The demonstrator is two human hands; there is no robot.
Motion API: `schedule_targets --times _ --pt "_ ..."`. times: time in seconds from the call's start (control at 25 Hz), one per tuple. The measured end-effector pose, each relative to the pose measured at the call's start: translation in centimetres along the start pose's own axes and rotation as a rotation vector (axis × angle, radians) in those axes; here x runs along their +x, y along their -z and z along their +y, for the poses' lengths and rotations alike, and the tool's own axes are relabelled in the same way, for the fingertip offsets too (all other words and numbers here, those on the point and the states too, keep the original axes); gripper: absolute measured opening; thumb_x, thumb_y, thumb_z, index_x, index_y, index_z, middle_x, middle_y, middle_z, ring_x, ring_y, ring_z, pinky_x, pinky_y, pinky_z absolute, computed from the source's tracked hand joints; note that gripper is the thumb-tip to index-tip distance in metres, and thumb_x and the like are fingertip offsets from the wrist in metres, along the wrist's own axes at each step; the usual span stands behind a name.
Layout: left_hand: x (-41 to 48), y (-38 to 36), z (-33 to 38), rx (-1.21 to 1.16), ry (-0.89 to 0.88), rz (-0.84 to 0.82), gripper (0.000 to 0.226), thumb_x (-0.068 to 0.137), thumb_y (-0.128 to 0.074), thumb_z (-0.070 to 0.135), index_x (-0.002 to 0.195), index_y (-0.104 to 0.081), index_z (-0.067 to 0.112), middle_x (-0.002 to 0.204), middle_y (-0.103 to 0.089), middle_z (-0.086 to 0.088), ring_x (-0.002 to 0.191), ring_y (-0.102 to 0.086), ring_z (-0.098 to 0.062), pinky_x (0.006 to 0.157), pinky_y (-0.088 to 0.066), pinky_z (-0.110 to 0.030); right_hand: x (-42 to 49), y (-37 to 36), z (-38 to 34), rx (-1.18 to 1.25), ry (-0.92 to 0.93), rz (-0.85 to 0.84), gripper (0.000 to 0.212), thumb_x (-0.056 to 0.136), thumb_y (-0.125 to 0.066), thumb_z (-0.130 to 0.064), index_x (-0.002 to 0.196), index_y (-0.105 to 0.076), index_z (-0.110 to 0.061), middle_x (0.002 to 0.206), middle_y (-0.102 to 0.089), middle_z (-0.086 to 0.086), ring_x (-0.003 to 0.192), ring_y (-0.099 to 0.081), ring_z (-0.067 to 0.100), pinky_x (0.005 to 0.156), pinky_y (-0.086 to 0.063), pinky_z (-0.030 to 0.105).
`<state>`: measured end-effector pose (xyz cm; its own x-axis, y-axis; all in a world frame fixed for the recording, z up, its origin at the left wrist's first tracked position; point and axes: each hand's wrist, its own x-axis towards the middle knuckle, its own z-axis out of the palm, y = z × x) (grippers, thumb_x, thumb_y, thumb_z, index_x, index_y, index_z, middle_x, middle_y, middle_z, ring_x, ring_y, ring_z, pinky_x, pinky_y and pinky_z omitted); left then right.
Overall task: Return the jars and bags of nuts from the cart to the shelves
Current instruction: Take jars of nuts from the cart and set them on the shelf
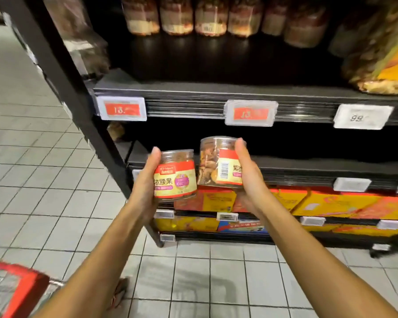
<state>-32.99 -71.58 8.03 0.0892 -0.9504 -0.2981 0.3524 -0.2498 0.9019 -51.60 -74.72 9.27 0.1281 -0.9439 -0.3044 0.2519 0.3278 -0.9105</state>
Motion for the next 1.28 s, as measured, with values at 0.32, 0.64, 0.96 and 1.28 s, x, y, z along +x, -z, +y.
schedule_targets --times 0.32,0.64,0.96,1.28 --pt "12.8 5.5 -1.4 0.081 -0.367 0.163 0.041 0.069 -0.068 0.041 0.096 -0.063 0.011 0.076 -0.074 0.001 0.071 -0.071 -0.013 0.067 -0.057 -0.030 12.2 -2.7 3.5 -0.046 0.170 0.051 0.050 0.064 -0.055 -0.063 0.076 -0.068 -0.016 0.065 -0.073 -0.001 0.062 -0.070 0.010 0.073 -0.053 0.031" --pt "17.9 9.0 -2.5 0.190 -0.485 0.077 0.065 0.052 -0.072 0.049 0.108 -0.064 0.017 0.096 -0.073 0.002 0.095 -0.068 -0.018 0.090 -0.051 -0.038 14.4 -2.8 5.5 -0.002 0.321 -0.015 0.064 0.054 -0.055 -0.066 0.092 -0.065 -0.015 0.077 -0.075 0.002 0.073 -0.072 0.014 0.064 -0.057 0.023" --pt "9.7 6.5 -4.1 0.384 -0.827 0.356 0.037 0.088 -0.052 0.044 0.120 -0.056 0.026 0.116 -0.062 0.008 0.110 -0.057 0.000 0.090 -0.044 -0.014 11.6 -3.5 4.6 0.012 0.405 -0.169 0.050 0.074 -0.051 -0.063 0.092 -0.067 -0.020 0.084 -0.075 0.001 0.080 -0.072 0.016 0.074 -0.059 0.031" --pt "7.9 -1.9 -3.2 0.412 -0.773 0.247 0.092 0.076 -0.035 0.076 0.138 -0.034 0.008 0.131 -0.048 -0.011 0.125 -0.047 -0.024 0.103 -0.039 -0.047 9.8 -6.1 3.7 -0.169 0.541 -0.271 0.066 0.085 -0.023 -0.060 0.111 -0.062 -0.014 0.101 -0.073 -0.001 0.098 -0.067 0.010 0.084 -0.051 0.024"
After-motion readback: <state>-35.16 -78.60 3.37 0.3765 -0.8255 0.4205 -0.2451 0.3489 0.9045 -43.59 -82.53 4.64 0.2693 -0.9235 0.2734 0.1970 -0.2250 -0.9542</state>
